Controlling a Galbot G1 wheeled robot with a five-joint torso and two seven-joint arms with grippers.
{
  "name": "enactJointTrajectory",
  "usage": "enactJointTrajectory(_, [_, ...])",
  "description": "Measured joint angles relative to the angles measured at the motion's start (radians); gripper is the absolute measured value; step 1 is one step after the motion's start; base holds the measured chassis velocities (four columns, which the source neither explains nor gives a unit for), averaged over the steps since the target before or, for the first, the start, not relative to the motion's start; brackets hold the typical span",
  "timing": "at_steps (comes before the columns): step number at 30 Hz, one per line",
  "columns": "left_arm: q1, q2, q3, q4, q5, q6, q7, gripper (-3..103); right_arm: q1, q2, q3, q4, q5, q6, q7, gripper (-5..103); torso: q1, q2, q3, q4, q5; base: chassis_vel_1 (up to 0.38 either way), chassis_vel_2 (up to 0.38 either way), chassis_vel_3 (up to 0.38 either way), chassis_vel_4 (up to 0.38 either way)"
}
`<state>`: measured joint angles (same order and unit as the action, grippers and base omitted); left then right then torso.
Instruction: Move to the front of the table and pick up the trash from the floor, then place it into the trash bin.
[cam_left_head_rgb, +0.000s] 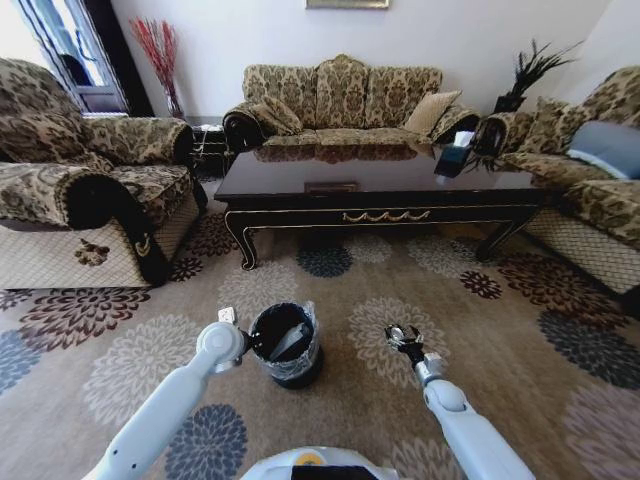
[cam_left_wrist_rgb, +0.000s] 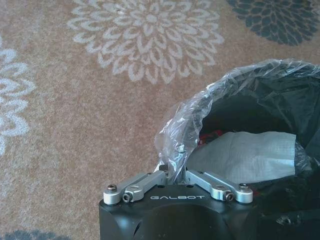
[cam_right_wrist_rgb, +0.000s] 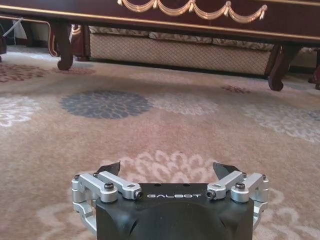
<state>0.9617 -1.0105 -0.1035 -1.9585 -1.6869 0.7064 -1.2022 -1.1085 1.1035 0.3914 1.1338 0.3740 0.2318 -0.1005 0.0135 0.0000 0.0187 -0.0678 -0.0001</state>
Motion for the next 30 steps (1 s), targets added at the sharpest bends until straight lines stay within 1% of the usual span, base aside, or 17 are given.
enactJointTrajectory(3, [0.002, 0.001, 0.001, -0.004, 0.000, -0.001, -0.001, 0, 0.016, 0.000, -0.002, -0.030, 0.000, 0.000, -0.009, 100, 0.000, 0.000, 0.000, 0.0000, 0.0003, 0.000, 0.000, 0.000, 0.000])
enactJointTrajectory(5, [0.005, 0.003, 0.004, -0.005, 0.000, -0.002, -0.005, 0, 0.050, 0.001, -0.007, -0.096, 0.003, 0.000, -0.028, 100, 0.000, 0.000, 0.000, 0.0001, 0.0001, 0.000, 0.000, 0.000, 0.000])
enactJointTrajectory(12, [0.003, 0.013, 0.008, -0.009, 0.000, -0.005, -0.008, 0, 0.122, -0.003, -0.029, -0.214, 0.011, 0.005, -0.065, 100, 0.000, 0.000, 0.000, 0.0000, 0.0000, 0.000, 0.000, 0.000, 0.000])
enactJointTrajectory(16, [0.002, 0.020, 0.009, -0.009, 0.000, -0.006, -0.010, 0, 0.182, -0.004, -0.060, -0.320, 0.010, 0.021, -0.086, 100, 0.000, 0.000, 0.000, 0.0002, 0.0001, 0.000, 0.000, 0.000, 0.000])
enactJointTrajectory(19, [0.001, 0.023, 0.009, -0.009, 0.000, -0.006, -0.011, 0, 0.206, -0.009, -0.077, -0.362, 0.010, 0.024, -0.096, 100, 0.000, 0.000, 0.000, 0.0000, 0.0001, 0.000, 0.000, 0.000, 0.000])
enactJointTrajectory(26, [-0.001, 0.022, 0.010, -0.008, 0.000, -0.007, -0.011, 0, 0.288, 0.012, -0.094, -0.487, -0.058, 0.050, -0.108, 100, 0.000, 0.000, 0.000, 0.0001, 0.0000, 0.000, 0.000, 0.000, 0.000])
enactJointTrajectory(30, [-0.002, 0.023, 0.010, -0.008, 0.000, -0.007, -0.011, 0, 0.322, 0.020, -0.104, -0.522, -0.065, 0.052, -0.111, 100, 0.000, 0.000, 0.000, 0.0000, 0.0001, 0.000, 0.000, 0.000, 0.000])
